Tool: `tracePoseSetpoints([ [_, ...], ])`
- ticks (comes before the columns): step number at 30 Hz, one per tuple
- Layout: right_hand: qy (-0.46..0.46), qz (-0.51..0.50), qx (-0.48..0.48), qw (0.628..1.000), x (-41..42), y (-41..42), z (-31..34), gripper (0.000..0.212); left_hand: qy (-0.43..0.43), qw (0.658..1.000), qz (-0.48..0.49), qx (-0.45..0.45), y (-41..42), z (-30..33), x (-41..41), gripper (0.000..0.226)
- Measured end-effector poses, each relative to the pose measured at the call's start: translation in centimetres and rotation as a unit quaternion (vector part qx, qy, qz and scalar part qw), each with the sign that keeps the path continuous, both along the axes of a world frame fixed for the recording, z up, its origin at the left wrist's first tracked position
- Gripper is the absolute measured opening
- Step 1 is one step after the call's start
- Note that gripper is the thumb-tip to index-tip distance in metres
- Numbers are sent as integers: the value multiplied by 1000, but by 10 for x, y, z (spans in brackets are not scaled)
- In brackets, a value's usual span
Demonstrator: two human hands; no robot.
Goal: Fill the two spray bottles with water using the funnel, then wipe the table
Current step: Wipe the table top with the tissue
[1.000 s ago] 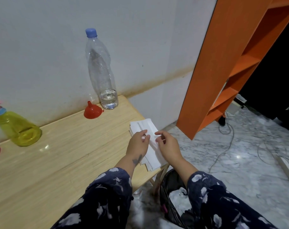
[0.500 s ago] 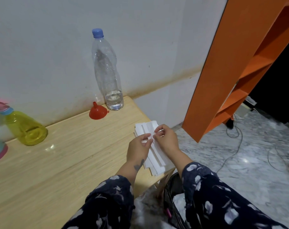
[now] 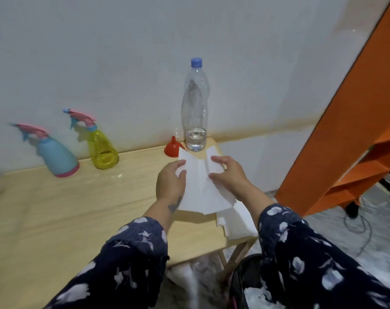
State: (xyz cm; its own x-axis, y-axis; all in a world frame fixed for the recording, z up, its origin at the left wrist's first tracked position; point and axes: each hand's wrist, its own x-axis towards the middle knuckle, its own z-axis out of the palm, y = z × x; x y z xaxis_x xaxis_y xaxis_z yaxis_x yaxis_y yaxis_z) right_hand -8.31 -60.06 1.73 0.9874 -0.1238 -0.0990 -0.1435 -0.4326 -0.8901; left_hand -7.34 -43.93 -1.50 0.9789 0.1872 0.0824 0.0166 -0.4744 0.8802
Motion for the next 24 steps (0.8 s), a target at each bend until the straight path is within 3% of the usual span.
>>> tracePoseSetpoints([
  [5,-8,76,-5,997,8,63,11,62,-12,995,30,91,88,2,-17,37],
  [14,-10,178,-24,984,17,202,-18,57,49,984,95,143,234,-17,-48,45],
  [24,24,203,-130,970,50,319,-80,59,134,967,50,209,352,-61,-20,51],
])
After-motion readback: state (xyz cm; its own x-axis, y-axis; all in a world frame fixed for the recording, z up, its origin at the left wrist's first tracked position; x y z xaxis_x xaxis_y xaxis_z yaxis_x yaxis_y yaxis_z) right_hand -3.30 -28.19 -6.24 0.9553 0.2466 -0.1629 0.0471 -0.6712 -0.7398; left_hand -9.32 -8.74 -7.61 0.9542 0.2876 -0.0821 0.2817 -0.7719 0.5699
